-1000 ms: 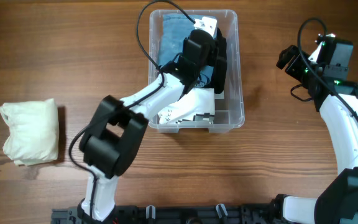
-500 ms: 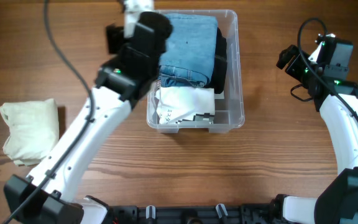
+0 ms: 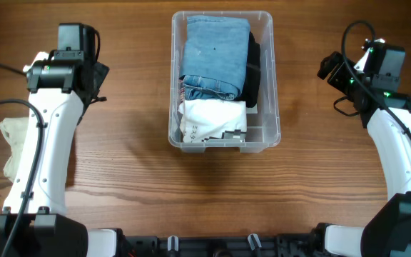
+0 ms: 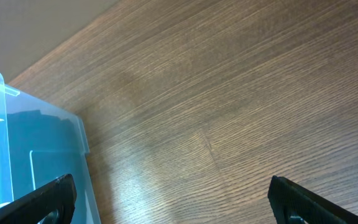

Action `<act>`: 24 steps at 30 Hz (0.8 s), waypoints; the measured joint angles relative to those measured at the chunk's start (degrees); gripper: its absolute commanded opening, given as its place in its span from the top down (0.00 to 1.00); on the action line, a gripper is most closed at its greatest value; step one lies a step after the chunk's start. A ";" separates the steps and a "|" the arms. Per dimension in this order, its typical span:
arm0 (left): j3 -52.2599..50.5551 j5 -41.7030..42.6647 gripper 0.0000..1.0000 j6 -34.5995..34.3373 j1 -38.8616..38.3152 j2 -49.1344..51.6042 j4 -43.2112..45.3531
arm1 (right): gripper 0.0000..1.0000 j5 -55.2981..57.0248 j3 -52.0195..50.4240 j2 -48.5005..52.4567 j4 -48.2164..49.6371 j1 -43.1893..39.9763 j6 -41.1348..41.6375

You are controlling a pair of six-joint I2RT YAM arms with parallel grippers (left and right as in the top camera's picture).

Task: Pack container
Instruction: 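Open the left gripper and withdraw it to the left side, then lower the left gripper onto the cream cloth on the table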

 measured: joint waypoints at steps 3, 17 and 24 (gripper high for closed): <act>-3.26 2.40 0.00 -8.33 1.86 -0.20 0.00 | 0.00 0.00 0.00 -0.02 -0.02 0.00 0.02; -12.96 -2.01 0.00 12.79 6.80 -0.20 4.92 | 0.00 0.00 0.00 0.00 0.00 0.00 0.00; -12.96 -2.91 0.00 41.03 6.80 -0.20 4.70 | 0.00 0.00 0.00 0.00 0.00 0.00 0.02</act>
